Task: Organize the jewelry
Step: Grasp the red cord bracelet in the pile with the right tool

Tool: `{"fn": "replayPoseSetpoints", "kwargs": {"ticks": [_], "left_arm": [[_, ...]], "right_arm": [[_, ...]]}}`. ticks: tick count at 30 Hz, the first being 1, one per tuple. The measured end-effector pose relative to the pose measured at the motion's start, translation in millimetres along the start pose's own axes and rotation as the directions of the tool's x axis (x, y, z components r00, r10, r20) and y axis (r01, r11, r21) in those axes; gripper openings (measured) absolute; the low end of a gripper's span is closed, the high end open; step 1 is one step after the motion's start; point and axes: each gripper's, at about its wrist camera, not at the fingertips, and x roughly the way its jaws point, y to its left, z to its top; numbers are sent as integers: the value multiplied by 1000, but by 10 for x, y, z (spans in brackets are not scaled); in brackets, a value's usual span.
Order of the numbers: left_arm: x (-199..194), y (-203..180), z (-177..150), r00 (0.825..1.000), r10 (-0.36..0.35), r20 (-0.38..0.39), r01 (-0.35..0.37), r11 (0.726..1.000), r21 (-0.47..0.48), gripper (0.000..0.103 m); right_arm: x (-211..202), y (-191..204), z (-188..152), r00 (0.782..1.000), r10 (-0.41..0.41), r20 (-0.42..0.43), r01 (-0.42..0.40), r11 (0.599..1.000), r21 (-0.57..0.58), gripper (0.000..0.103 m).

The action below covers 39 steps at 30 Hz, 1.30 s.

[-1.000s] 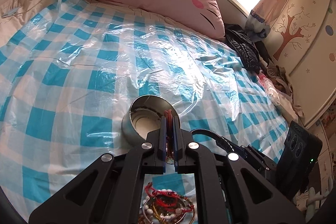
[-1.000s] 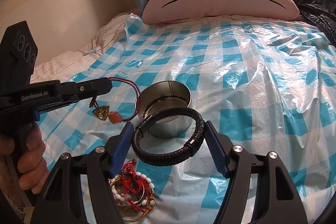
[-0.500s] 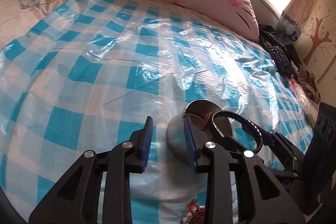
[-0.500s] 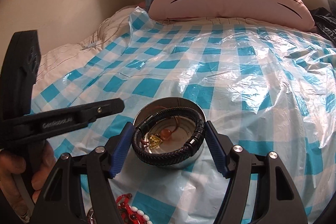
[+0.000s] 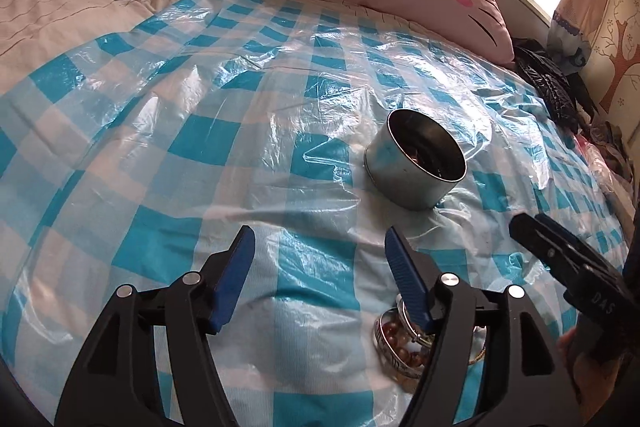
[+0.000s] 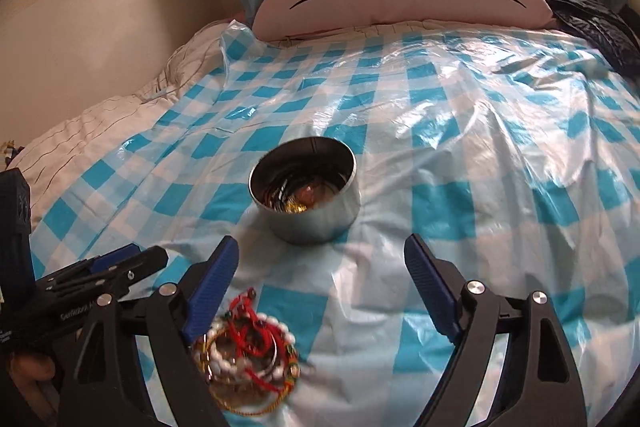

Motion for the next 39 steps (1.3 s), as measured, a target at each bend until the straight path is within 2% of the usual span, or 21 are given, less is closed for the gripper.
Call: {"fn": "replayPoseSetpoints", "kwargs": {"ticks": [1,4,6,10,14,19,23,24,26,28,35,39], "left_arm": [[-30,-10,-41,1000,3,2,-3,1000,2,66],[-109,-34,-115,999,33,18,-33,999,5,66],[-138,0,-110,998,56,38,-56,998,-9,71],[-115,78,-92,996,85,33,-84,996,-43,71],[-110,117,-77,994,106,42,-103,993,-57,73],[-109,170,-68,993,110,47,-106,991,-80,75],[-90,192,-62,994,107,39,-103,991,-91,76],[-85,193,-60,994,106,38,-103,990,-92,77],[-76,191,-57,994,107,35,-103,991,-90,77],[-72,181,-61,994,107,33,-104,991,-86,77],[-56,150,-63,995,97,27,-95,993,-71,78],[-29,36,-81,999,34,6,-34,999,-16,78]], "right_arm": [[-26,-45,-58,1000,3,-16,-2,1000,26,82],[-162,-81,-77,1000,14,15,-15,998,55,82],[-134,-35,-119,998,61,-24,-60,997,49,82],[-47,227,-173,988,86,-125,-96,992,-78,82],[160,472,-224,976,60,-210,-105,972,-212,81],[439,544,-216,956,78,-282,-145,963,-226,59],[560,468,-191,944,115,-311,-173,971,-164,31],[563,428,-176,944,130,-304,-179,974,-138,20],[543,308,-153,946,164,-281,-190,979,-67,10],[493,184,-145,950,191,-247,-197,980,1,9],[175,-203,-94,976,201,-88,-186,970,159,9],[112,-390,-115,980,193,-51,-176,957,232,9]]}}
